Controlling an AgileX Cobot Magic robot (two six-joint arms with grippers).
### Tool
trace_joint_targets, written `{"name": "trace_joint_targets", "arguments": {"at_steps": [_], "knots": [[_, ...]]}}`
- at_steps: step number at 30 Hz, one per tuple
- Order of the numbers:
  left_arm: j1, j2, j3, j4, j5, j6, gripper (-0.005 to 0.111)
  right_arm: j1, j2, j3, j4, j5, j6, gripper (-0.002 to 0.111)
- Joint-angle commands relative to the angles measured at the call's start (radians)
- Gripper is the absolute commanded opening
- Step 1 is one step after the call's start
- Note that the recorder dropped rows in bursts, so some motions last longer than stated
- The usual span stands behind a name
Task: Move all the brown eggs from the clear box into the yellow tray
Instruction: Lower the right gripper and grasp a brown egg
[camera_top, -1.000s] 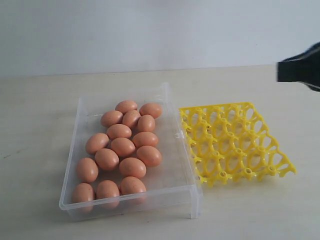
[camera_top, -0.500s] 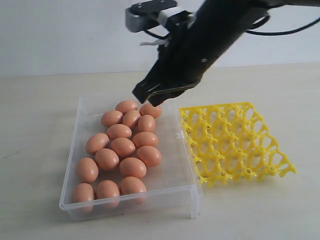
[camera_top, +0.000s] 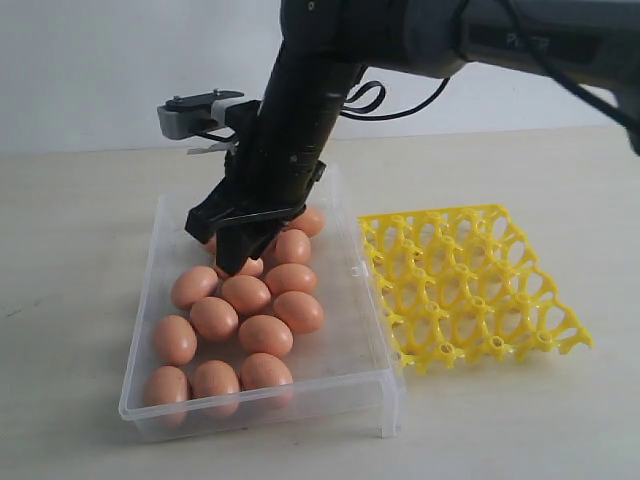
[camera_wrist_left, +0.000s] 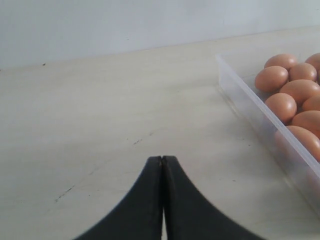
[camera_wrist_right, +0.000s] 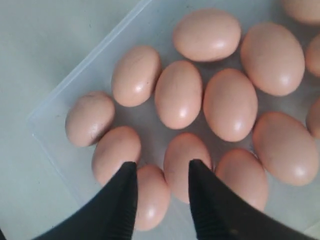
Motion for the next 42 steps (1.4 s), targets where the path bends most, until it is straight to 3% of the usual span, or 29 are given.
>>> {"name": "trace_joint_targets", "arguments": {"at_steps": [1,15,21,34,39,42], "knots": [[-0.001,-0.006,-0.005,-0.004,-0.010,-0.005,0.000,0.001,0.068,-0.076,0.025,0.010,-0.009,0.049],[-0.001,-0.006,-0.005,-0.004,-0.010,-0.007,0.000,0.001,0.234,-0.181,-0.085,0.010,-0.016,0.050],[-0.001,-0.006,-0.005,-0.004,-0.010,-0.005,0.000,0.001,0.274,-0.201,-0.094,0.010,-0.024,0.060],[-0.001,-0.006,-0.005,-0.004,-0.010,-0.007,0.000,0.001,0.307,-0.201,-0.057,-0.062,-0.118,0.061],[-0.001,-0.006,-0.005,-0.004,-0.010,-0.005,0.000,0.001,0.313,-0.201,-0.003,-0.064,-0.142,0.073],[-0.001,-0.006,-0.005,-0.004,-0.010,-0.005,0.000,0.001,0.313,-0.201,-0.009,-0.064,-0.142,0.073]]}}
